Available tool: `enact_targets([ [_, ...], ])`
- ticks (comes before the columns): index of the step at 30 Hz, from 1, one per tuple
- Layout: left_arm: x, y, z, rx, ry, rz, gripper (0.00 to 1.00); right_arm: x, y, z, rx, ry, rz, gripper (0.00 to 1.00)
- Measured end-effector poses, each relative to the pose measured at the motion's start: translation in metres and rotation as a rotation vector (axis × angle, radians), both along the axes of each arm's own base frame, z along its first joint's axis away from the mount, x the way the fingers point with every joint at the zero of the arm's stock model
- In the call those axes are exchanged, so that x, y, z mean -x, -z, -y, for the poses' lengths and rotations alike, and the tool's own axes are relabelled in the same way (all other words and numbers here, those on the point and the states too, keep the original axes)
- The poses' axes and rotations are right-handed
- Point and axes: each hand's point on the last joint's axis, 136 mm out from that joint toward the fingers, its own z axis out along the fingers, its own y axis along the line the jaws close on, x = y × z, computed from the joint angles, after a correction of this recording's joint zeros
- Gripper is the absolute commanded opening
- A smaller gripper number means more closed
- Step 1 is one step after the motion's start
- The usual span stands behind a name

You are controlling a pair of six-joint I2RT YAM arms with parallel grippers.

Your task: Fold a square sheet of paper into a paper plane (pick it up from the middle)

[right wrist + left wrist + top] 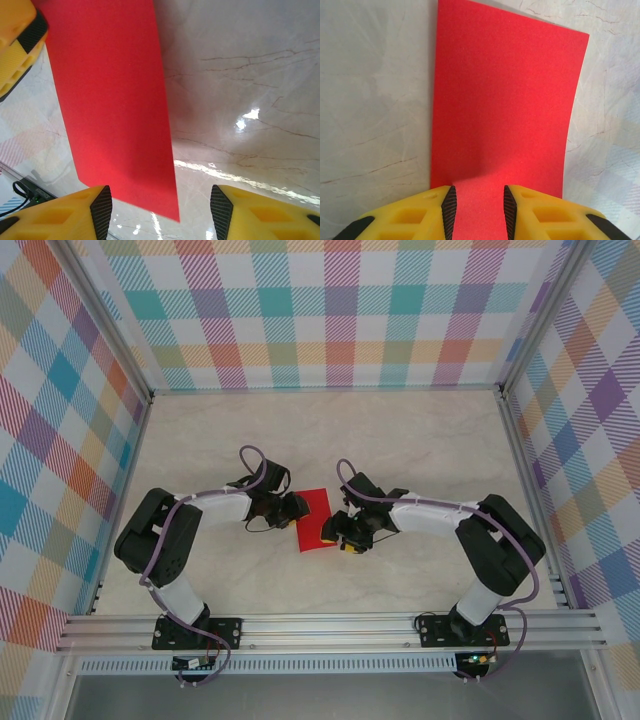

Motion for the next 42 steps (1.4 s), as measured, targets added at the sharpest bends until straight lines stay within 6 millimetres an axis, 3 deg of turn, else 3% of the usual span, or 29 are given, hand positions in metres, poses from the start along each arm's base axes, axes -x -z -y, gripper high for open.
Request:
enact_targets([
  [7,0.0,0.0,0.0,-0.001,0.002,0.001,0.34,-0.001,-0.001,-0.004,-0.02,0.0,-0.003,0.47],
  [18,0.0,0.0,0.0,-0.001,0.01,0.003,0.34,-0.003,-0.007,-0.005,-0.036,0.025,0.006,0.17],
  [28,0.003,-0.003,0.004,0.022,0.031,-0.001,0.35,-0.005,-0.012,-0.006,-0.047,0.037,0.013,0.09],
  [36,0.004,-0.022,0.01,0.07,0.049,0.029,0.35,-0.013,-0.015,-0.017,-0.062,0.03,0.011,0.07],
  [42,0.01,-0.016,0.008,0.063,0.05,0.016,0.35,-0.018,-0.014,-0.023,-0.066,0.027,0.008,0.07],
])
